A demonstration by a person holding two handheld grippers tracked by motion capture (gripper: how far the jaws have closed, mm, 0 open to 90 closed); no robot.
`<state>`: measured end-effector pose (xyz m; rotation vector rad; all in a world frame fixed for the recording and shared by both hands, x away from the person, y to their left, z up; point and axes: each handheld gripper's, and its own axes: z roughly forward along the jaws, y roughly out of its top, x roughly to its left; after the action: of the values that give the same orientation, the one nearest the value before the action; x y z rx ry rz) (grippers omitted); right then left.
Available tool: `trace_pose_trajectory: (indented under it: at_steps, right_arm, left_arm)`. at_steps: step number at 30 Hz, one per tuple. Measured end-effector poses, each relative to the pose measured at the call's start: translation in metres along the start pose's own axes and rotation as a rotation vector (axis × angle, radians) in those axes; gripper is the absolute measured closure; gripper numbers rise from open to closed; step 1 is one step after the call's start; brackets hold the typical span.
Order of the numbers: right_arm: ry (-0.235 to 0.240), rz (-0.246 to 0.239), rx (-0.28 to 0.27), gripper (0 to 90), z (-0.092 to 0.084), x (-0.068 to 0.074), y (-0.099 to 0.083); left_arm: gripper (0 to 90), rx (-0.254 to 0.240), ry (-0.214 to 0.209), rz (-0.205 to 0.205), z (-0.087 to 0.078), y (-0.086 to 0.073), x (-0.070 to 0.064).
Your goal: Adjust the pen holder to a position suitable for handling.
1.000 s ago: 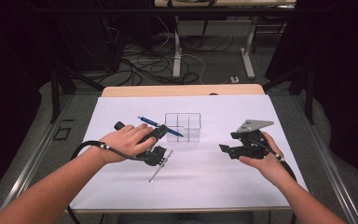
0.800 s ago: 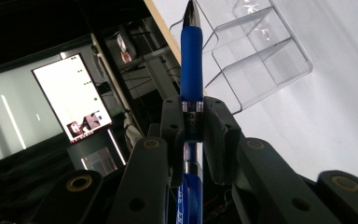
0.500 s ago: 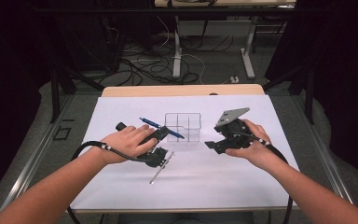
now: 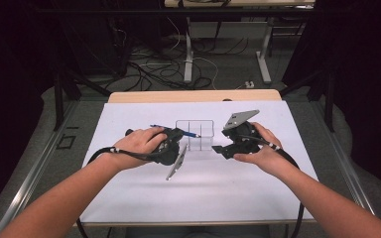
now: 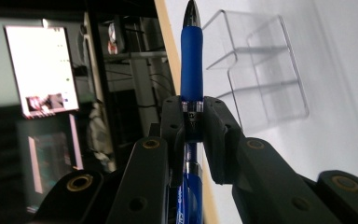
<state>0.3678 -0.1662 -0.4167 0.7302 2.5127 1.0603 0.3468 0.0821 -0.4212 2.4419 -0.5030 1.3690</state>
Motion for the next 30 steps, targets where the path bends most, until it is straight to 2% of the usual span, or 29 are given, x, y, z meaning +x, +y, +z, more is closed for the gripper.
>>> trace_pose_trajectory:
  at_steps: [3,6,9,11,13,15,17,20,21,22,23,24,25,27,28,29,30]
  right_arm:
    - [-0.015,0.010,-0.012,34.5,0.002,-0.001,-0.001]
    - [-0.014,0.018,-0.015,34.3,0.003,-0.003,-0.002]
    - [-0.022,0.022,-0.027,34.2,0.004,-0.005,-0.002]
    - [-0.026,0.025,-0.041,34.2,0.005,-0.006,-0.002]
    - [-0.025,0.054,-0.052,34.2,0.006,-0.009,-0.002]
    - [-0.018,0.077,-0.062,34.6,0.007,-0.011,-0.001]
    - [-0.012,0.128,-0.082,35.1,0.009,-0.013,0.000]
    - [-0.007,0.205,-0.123,38.0,0.011,-0.017,0.003]
    - [-0.006,0.239,-0.138,39.3,0.012,-0.019,0.004]
    - [-0.002,0.280,-0.158,40.1,0.013,-0.021,0.006]
    - [0.001,0.317,-0.168,41.0,0.014,-0.022,0.007]
    - [0.003,0.356,-0.197,42.0,0.015,-0.023,0.009]
    - [0.007,0.397,-0.226,43.1,0.016,-0.025,0.011]
    - [0.022,0.480,-0.280,45.8,0.019,-0.028,0.016]
    - [0.029,0.518,-0.302,47.4,0.020,-0.030,0.019]
    - [0.042,0.581,-0.332,49.6,0.022,-0.031,0.022]
    - [0.051,0.617,-0.346,51.5,0.023,-0.032,0.024]
  left_arm:
    - [79.8,-0.015,-0.016,-0.105,0.005,-0.002,0.006]
    - [79.7,-0.025,-0.022,-0.169,0.009,-0.005,0.011]
    - [79.8,-0.027,-0.023,-0.213,0.013,-0.008,0.016]
    - [79.8,-0.037,-0.028,-0.264,0.015,-0.010,0.017]
    - [79.8,-0.043,-0.043,-0.314,0.016,-0.012,0.021]
    - [79.8,-0.062,-0.072,-0.435,0.016,-0.016,0.027]
    - [79.8,-0.098,-0.094,-0.567,0.018,-0.019,0.031]
    - [79.8,-0.124,-0.157,-0.768,0.021,-0.028,0.039]
    - [79.8,-0.137,-0.174,-0.839,0.023,-0.031,0.042]
    - [79.8,-0.148,-0.182,-0.888,0.024,-0.033,0.043]
    - [79.8,-0.163,-0.198,-0.955,0.025,-0.035,0.045]
    - [79.8,-0.183,-0.213,-1.040,0.026,-0.037,0.046]
    - [79.8,-0.197,-0.219,-1.097,0.027,-0.039,0.047]
    - [79.8,-0.227,-0.222,-1.186,0.030,-0.042,0.048]
    - [79.8,-0.236,-0.230,-1.218,0.030,-0.044,0.049]
    - [79.8,-0.251,-0.218,-1.246,0.031,-0.044,0.049]
    - [79.8,-0.258,-0.223,-1.262,0.032,-0.045,0.049]
